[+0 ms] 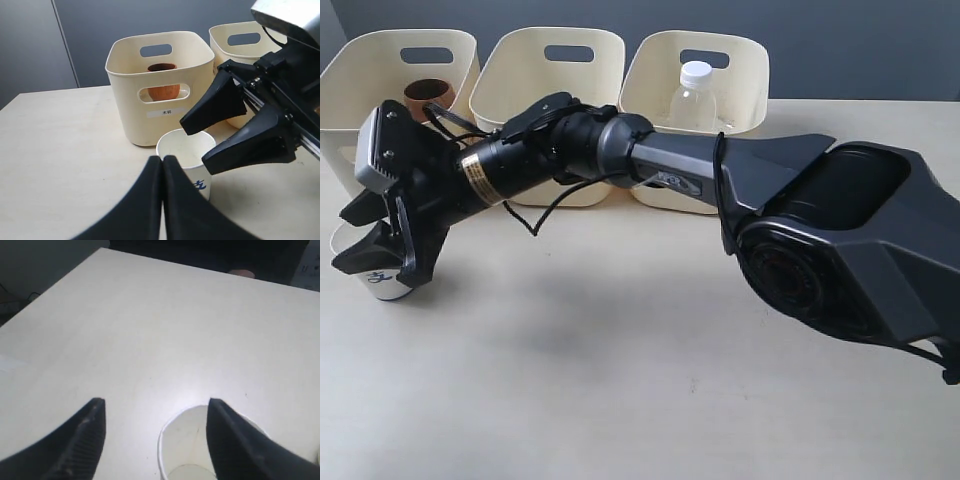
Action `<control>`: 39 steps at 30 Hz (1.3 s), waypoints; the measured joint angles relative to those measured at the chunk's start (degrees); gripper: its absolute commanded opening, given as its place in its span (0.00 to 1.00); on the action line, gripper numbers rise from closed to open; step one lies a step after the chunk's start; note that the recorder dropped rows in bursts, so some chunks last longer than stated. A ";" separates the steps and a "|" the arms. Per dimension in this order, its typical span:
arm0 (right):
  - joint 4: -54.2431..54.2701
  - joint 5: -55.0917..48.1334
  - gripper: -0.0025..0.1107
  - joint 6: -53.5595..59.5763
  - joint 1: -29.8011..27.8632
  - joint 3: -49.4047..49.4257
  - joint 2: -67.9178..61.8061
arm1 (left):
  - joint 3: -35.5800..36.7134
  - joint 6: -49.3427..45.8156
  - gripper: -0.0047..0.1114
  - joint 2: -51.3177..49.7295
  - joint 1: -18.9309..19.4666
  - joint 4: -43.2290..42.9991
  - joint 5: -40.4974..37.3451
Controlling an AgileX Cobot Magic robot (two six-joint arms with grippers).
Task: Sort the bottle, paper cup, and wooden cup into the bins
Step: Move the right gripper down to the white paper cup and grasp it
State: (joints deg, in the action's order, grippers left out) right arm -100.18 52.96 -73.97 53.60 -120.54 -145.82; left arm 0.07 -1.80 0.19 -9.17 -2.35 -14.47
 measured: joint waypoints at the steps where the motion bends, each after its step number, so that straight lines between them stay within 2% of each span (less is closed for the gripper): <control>1: 0.00 -0.67 0.52 0.11 0.00 0.26 0.00 | 0.00 0.00 0.04 0.00 0.00 0.00 0.00; 13: 0.00 -8.04 0.52 0.71 0.00 0.66 0.00 | 0.00 0.00 0.04 0.00 0.00 0.00 0.00; 36: 0.00 -10.53 0.52 1.63 1.83 2.86 0.00 | 0.00 0.00 0.04 0.00 0.00 0.00 0.00; 39: 0.00 -11.42 0.49 1.63 1.83 4.28 0.00 | 0.00 0.00 0.04 0.00 0.00 0.00 0.00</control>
State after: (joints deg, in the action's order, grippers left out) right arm -100.18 41.54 -72.34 55.43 -116.26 -145.82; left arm 0.07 -1.80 0.19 -9.17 -2.35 -14.47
